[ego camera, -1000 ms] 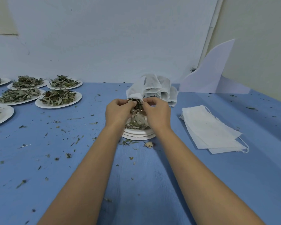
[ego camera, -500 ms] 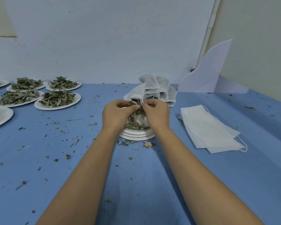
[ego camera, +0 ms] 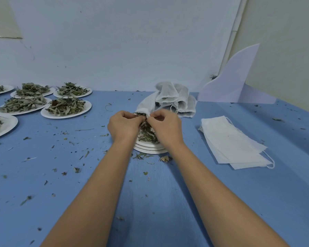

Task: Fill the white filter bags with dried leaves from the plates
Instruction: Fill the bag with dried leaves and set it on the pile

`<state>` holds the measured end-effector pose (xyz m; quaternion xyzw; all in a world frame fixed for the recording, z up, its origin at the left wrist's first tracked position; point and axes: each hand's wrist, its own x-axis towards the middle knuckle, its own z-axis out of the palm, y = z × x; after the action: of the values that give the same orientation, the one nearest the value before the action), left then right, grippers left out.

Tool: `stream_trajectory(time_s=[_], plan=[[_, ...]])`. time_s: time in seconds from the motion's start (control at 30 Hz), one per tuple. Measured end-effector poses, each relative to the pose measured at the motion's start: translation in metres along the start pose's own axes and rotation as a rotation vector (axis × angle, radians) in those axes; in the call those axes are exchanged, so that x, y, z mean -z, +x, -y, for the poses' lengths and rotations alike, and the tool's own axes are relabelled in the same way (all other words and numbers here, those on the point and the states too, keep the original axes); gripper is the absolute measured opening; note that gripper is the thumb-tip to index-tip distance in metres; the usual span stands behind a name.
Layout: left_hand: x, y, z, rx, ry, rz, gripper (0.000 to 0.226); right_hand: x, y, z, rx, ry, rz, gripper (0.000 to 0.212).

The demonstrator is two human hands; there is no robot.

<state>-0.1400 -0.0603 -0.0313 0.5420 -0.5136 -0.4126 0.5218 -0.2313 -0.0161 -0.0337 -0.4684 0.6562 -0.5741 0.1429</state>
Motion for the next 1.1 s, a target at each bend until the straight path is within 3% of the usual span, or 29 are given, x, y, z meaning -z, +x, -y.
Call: stream_trajectory(time_s=[0.13,0.33,0.4,0.57,0.73,0.93,1.1], plan=[[0.001,0.001,-0.003,-0.084,0.136,-0.086,0.024,-0.002,-0.005,0.001,0.090,-0.014,0.053,0.008],[0.000,0.003,-0.004,-0.075,0.016,-0.147,0.027,-0.007,-0.007,0.006,0.130,0.035,0.079,0.010],[-0.001,0.003,-0.005,-0.034,-0.064,-0.078,0.022,-0.007,-0.004,0.006,0.118,0.041,0.049,0.009],[-0.001,0.001,-0.011,0.120,-0.346,0.285,0.005,0.003,0.008,-0.003,-0.059,0.160,-0.031,0.006],[0.003,0.002,-0.011,0.130,-0.384,0.402,0.007,0.009,0.014,-0.008,-0.184,0.244,-0.064,0.007],[0.007,0.000,-0.004,-0.003,-0.272,0.361,0.020,0.010,0.013,-0.006,-0.239,0.374,-0.036,0.010],[0.005,-0.001,0.000,-0.128,-0.135,0.239,0.027,0.010,0.012,-0.001,-0.231,0.334,0.005,0.011]])
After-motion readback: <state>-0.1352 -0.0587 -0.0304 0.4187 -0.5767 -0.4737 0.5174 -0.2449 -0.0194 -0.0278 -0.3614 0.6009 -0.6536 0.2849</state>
